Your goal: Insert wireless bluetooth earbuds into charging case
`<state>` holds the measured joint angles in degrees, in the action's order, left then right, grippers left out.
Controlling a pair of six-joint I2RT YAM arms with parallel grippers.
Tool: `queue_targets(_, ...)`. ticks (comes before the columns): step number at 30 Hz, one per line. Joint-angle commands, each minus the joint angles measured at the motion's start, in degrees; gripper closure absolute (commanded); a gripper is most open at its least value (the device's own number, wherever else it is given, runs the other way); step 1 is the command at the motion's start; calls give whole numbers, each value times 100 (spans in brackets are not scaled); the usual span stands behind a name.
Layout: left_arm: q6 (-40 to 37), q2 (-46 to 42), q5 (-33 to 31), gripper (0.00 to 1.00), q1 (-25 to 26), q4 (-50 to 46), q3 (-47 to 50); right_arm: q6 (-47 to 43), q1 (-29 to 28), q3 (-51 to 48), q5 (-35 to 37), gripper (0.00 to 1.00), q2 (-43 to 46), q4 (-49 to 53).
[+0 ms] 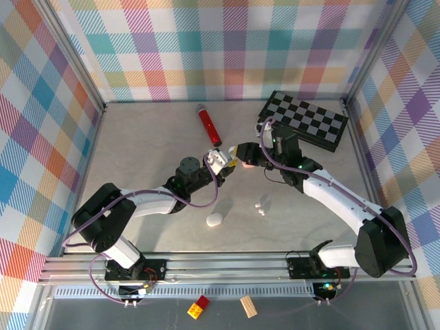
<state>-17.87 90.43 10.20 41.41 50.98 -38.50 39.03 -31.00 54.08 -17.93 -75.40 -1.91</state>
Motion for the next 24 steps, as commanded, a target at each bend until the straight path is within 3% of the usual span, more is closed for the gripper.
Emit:
queue_targets(1,-128,-219,57,94,76,44,-61,123,51,2,-149,82,-111,-283)
queue_targets(15,61,-246,-48,94,78,156,-87,215,68,-205,197,81,-39,-169)
queue_targets(24,161,-193,-79,94,75,290,-135,474,68,-415,167,76,-3,-284)
